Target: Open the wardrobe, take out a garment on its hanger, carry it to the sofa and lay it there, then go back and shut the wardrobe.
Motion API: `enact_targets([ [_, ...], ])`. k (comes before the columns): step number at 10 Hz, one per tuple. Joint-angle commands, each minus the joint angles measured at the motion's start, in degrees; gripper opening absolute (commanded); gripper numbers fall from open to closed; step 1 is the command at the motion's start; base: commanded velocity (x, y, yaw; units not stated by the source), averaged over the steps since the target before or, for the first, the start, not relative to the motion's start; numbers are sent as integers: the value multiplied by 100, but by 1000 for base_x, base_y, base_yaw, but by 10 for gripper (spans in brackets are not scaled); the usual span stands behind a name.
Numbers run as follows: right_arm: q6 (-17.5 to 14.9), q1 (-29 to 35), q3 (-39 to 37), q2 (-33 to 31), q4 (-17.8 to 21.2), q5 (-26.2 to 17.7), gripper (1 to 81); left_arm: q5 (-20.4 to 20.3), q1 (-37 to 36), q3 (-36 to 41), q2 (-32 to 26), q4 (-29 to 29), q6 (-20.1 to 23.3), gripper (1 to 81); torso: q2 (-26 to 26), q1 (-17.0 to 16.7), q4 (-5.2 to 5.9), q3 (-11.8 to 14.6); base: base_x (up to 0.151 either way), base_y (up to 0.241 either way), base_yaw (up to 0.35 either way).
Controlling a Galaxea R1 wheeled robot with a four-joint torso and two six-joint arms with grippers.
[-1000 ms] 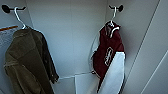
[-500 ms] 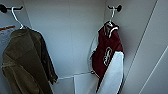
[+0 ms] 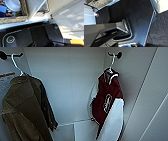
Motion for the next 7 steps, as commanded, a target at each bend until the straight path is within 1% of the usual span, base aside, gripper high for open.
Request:
enact_targets([
  [1,2,203,51,3,77,-263,811,892,-1225,920,-333,127,15,811,-2,0,0,0,0,0,0],
  [4,20,230,51,12,60,-263,811,1263,-1841,1044,-316,48,-20,811,0,0,0,-2,0,0,0],
  [6,29,238,42,3,60,-263,811,1498,-2228,1384,-368,39,-29,811,0,0,0,-4,0,0,0],
  [7,37,238,42,3,60,-263,811,1588,-2404,1641,-473,30,-99,811,2,0,0,-4,0,0,0],
])
